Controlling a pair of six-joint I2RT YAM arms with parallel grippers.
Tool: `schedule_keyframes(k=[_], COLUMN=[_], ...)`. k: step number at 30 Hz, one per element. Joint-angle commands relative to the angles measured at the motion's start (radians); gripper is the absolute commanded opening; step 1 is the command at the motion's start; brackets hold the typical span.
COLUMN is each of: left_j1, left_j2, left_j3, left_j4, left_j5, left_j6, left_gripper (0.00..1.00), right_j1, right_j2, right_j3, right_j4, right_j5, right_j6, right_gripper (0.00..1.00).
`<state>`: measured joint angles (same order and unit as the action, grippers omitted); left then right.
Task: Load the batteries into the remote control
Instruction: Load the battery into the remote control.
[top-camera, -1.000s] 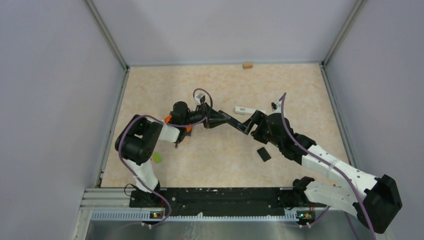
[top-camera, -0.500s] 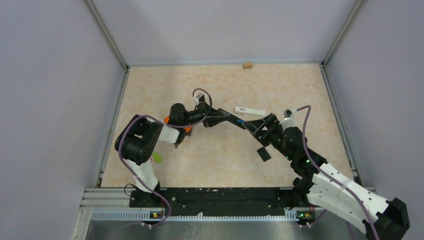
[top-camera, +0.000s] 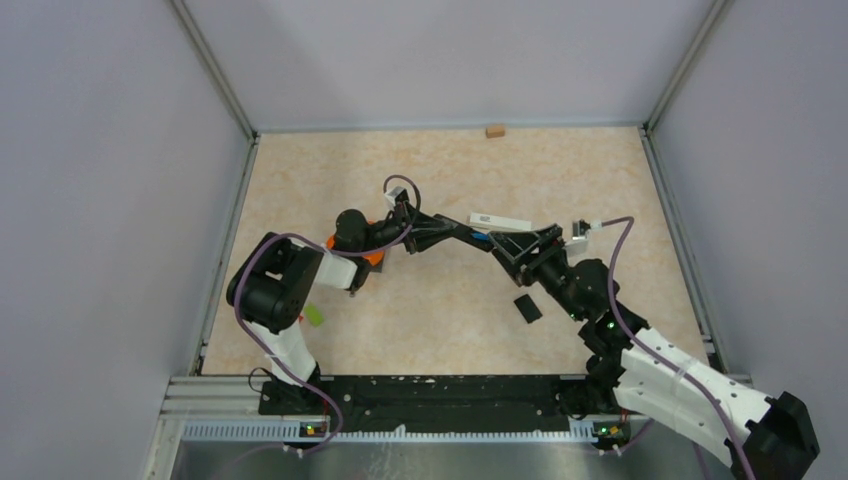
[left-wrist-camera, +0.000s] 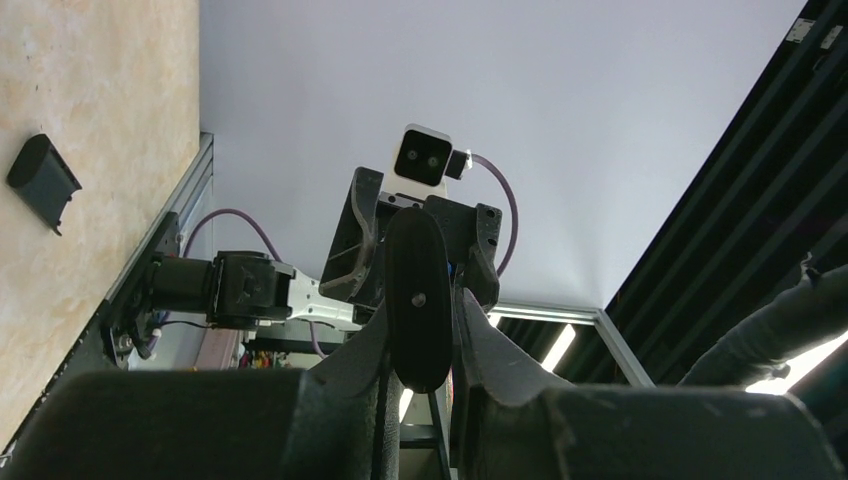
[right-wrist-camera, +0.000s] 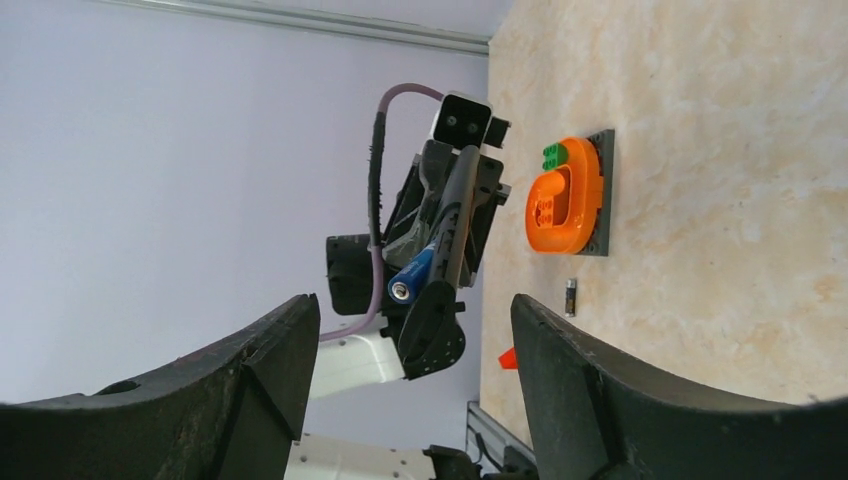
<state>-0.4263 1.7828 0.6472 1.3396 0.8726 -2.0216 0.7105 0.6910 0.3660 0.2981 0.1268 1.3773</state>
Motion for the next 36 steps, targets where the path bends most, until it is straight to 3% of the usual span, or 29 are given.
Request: schedule_keyframes(k=[1,7,17,21,25,36], left_j1=[-0.003,-0.003,-0.003,-0.005,-0.005,-0.013], left_j2=[-0.042,-0.036,-0.037,-0.034,-0.032,-0.034], left_j3=[-0.003,-0.003,0.013,0.015,0.013,0.006], left_j4=[0.084,0.103,0.110,0.109,0.121,0.141], left_j5=[-0.011,-0.011,-0.003,-0.001,-0.002,-0.002], left_j6=[-0.028,-0.042,-0.030,-0.028,-0.036,-0.035], left_gripper=[0.00,0.00,0.00,0.00,0.00,0.00], right_j1=[-0.005,-0.005,-0.006,-0.006,-0.008,-0.015], right_j2=[0.013,0.018,0.005,0.005,0.005,0.019], right_j3=[-0.008,-0.027,-0.085,-0.087,-0.083,-0.079], right_j4=[0.101,0.130,0.223,0.239,0.226,0.240], right_j5=[0.016,0.022,0.044,0.040,0.043,0.036], right_j6=[0.040,0.064,0.092,0.081,0.081,0.058], right_gripper=[0.67,0.50,0.49,0.58,0.59,0.45])
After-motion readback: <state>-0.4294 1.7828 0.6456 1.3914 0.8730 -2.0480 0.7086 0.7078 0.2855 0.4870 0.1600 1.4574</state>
